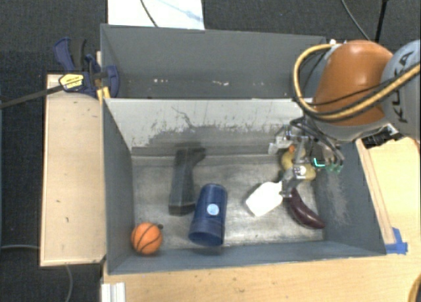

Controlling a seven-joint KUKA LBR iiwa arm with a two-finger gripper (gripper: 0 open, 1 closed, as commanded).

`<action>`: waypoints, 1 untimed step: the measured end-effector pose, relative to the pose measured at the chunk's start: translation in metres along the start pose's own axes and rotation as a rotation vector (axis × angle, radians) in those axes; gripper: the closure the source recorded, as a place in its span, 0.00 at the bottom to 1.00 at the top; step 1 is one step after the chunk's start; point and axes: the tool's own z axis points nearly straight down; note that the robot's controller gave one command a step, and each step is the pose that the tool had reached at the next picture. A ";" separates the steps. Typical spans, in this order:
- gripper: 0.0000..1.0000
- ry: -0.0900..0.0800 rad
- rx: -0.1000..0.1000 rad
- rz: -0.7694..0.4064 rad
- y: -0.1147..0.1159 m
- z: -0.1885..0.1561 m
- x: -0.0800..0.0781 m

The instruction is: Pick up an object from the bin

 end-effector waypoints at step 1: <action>0.00 -0.008 0.001 -0.001 0.000 -0.004 -0.002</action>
Offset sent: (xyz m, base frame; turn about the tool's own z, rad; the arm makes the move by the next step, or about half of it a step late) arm -0.0473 -0.0164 -0.1166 -0.1792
